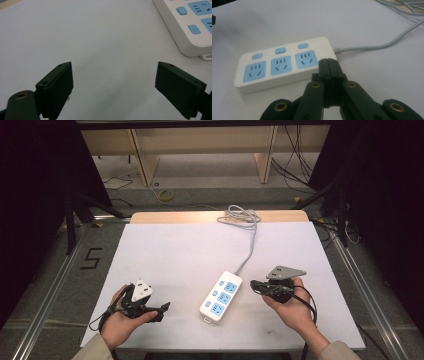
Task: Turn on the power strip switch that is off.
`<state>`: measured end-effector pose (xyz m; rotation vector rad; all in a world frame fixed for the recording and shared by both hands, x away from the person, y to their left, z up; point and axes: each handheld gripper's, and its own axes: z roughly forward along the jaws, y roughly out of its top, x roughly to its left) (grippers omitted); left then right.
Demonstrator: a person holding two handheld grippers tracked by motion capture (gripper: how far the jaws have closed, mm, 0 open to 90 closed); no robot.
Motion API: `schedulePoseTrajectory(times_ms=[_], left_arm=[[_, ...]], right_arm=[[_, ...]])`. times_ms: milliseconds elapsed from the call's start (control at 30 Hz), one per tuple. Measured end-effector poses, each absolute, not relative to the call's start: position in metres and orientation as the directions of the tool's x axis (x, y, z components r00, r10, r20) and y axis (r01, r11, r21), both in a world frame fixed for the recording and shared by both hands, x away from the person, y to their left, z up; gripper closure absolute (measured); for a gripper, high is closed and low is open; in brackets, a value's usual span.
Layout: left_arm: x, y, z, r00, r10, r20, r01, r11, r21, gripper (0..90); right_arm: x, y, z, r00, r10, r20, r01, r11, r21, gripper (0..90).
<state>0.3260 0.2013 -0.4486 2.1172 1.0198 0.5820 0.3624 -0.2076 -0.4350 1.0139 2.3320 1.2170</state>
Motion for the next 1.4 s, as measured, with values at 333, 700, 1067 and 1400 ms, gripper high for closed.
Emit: schedulePoseTrajectory(times_ms=[333,700,1067,1400], left_arm=[[0.326,0.201,-0.449,0.589,0.803,0.092,0.486,-0.443,0.754,14.4],[0.326,0.201,-0.449,0.589,0.803,0.090,0.487,-0.441,0.754,14.5],[0.326,0.201,-0.449,0.591,0.801,0.091,0.485,-0.444,0.754,14.6],[0.326,0.201,-0.448,0.596,0.797,0.094,0.484,-0.450,0.750,14.6]], right_arm=[[0.366,-0.198,-0.434,-0.709,0.704,0.042,0.440,0.395,0.807,90.0],[0.370,-0.188,-0.435,-0.720,0.692,0.045,0.438,0.403,0.804,90.0],[0.374,-0.181,-0.435,-0.727,0.685,0.047,0.438,0.409,0.800,90.0],[0.377,-0.176,-0.435,-0.734,0.678,0.048,0.437,0.417,0.797,90.0]])
